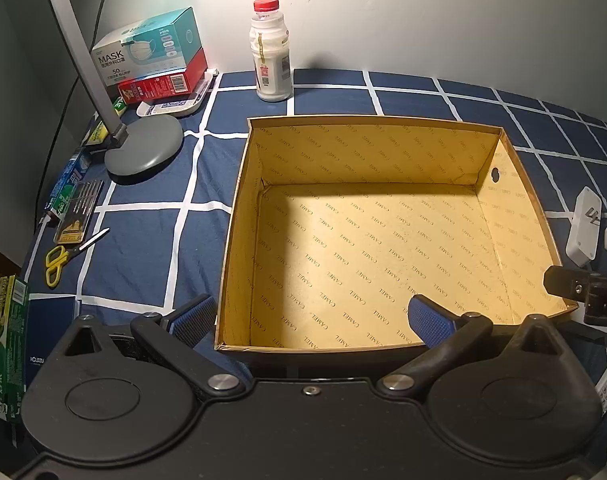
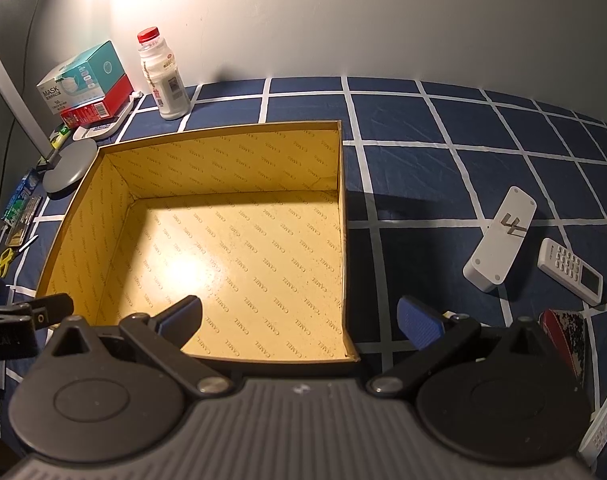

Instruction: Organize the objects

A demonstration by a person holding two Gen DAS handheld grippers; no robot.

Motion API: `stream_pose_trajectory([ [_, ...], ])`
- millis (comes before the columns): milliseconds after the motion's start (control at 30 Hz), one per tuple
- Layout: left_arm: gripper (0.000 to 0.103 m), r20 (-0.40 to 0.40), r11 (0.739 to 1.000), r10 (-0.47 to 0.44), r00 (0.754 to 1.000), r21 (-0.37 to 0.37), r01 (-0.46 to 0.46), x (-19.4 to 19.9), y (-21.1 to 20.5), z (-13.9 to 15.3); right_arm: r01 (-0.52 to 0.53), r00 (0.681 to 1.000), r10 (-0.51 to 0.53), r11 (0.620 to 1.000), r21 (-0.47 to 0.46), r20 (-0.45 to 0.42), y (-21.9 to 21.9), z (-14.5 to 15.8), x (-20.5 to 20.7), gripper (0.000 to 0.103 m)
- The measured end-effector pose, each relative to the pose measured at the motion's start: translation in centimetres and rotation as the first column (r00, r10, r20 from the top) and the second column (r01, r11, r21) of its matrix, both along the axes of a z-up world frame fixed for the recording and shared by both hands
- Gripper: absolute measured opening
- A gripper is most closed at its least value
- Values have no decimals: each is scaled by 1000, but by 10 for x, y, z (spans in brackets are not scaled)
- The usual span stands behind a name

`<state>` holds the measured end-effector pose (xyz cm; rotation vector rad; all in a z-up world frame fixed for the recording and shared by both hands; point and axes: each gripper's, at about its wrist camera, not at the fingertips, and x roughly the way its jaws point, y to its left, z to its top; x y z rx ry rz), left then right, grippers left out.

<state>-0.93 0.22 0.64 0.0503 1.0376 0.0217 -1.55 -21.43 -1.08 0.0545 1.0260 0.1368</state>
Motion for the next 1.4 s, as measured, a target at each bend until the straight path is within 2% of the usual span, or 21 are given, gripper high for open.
stream_pose_trajectory([
  [600, 103, 8, 1000, 3, 1000, 3, -3, -4, -1, 2, 0, 1000, 0, 1000, 2, 3, 1, 1, -1, 103],
  [900, 103, 0, 1000, 10, 1000, -24, -10, -4, 3, 2, -1, 1000, 1, 1000, 3, 4, 1, 2, -1, 103],
  [1400, 103, 5, 1000, 11, 1000, -5, -11, -5, 1, 3, -3, 1000, 3, 1000, 6, 9, 0, 4, -4, 103],
])
